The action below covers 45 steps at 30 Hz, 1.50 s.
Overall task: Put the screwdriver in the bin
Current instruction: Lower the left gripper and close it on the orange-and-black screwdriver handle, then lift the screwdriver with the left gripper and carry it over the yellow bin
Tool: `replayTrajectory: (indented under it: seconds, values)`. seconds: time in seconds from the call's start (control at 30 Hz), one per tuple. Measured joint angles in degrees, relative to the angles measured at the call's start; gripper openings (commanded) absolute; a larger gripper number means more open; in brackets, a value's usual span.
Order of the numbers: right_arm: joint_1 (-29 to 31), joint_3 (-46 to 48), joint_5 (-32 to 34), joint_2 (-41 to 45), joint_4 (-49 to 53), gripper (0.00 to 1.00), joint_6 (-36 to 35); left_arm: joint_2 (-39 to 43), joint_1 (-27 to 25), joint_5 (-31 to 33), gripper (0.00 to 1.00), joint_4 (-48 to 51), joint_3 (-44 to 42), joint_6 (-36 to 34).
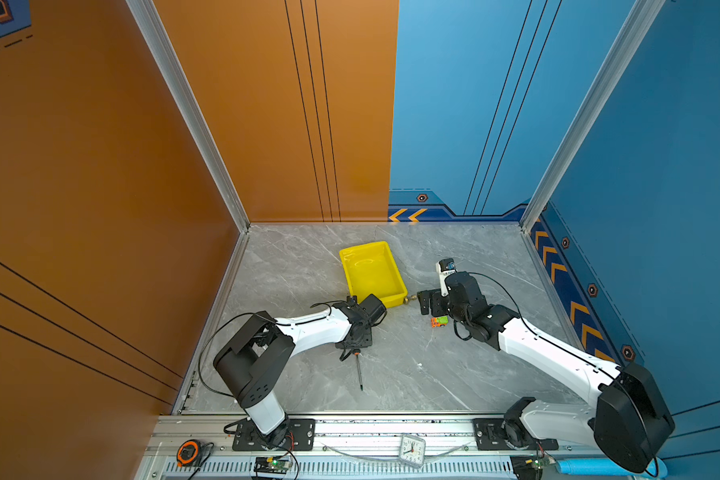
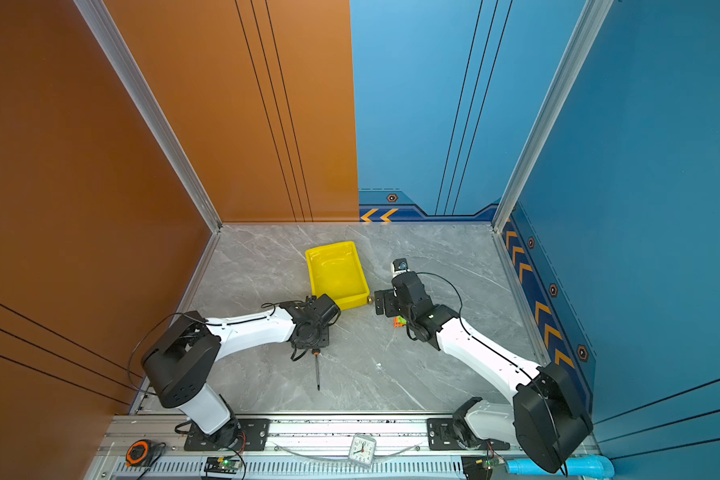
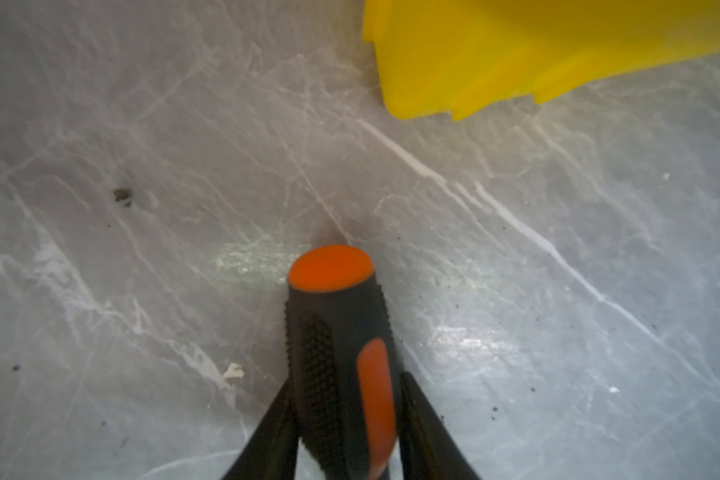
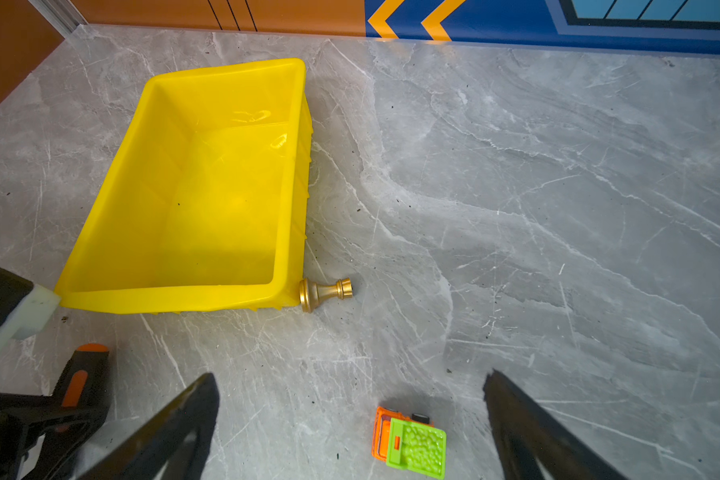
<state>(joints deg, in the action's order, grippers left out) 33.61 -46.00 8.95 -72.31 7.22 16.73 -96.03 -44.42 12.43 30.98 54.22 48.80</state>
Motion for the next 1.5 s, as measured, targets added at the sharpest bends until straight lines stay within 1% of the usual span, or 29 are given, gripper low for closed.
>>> replayTrajectory:
  seconds: [0.13, 0.23, 0.4, 0.67, 0.73, 0.77, 0.8, 0.87, 1.0, 1.23, 1.33, 1.5]
  values:
    - [0.00, 0.00, 0.00, 0.22, 0.00, 1.00, 0.00, 0.00, -0.17, 0.37, 0.19, 0.11, 0.00, 0.24]
    - [0.00, 0.00, 0.00, 0.52, 0.00, 1.00, 0.00, 0.02, -0.26, 0.52, 0.15, 0.11, 0.00, 0.22]
    - [0.00, 0.00, 0.00, 0.90, 0.00, 1.00, -0.02, 1.05, -0.26, 0.61, 0.12, 0.83, -0.09, 0.15]
    - [0.02, 0.00, -0.50, 1.14, 0.04, 1.00, -0.39, 7.65, -0.24, 1.68, 0.08, 2.97, -0.11, -0.09]
    - [0.02, 0.00, -0.87, 1.68, 0.09, 1.00, -0.44, 9.38, 0.22, 2.23, 0.07, 3.93, -0.11, -0.59]
    - [0.02, 0.00, -0.98, 2.05, 0.09, 1.00, -0.44, 10.38, 0.57, 2.58, 0.04, 4.46, -0.11, -1.03]
    - [0.02, -0.02, -1.27, 2.56, 0.09, 1.00, -0.46, 11.39, 1.01, 2.82, 0.03, 5.01, -0.09, -1.55]
    - [0.02, -0.15, -1.38, 3.30, 0.11, 1.00, -0.57, 13.11, 2.14, 3.48, 0.03, 6.47, 0.33, -2.73]
    - [0.02, -1.33, -1.99, 3.54, 0.37, 1.00, -1.55, 14.51, 5.25, 4.28, 0.03, 9.66, 4.31, -5.51]
    - [0.02, -3.89, -3.02, 3.52, 1.05, 1.00, -2.60, 13.51, 9.38, 4.22, 0.03, 11.04, 14.36, -9.90]
    - [0.00, -5.14, -3.04, 3.50, 1.31, 1.00, -3.23, 10.47, 10.62, 3.74, 0.04, 11.06, 19.30, -11.13]
    - [-0.39, -6.12, -4.00, 3.37, 1.36, 1.00, -4.61, 3.06, 12.37, 1.88, 0.05, 11.04, 27.56, -12.04]
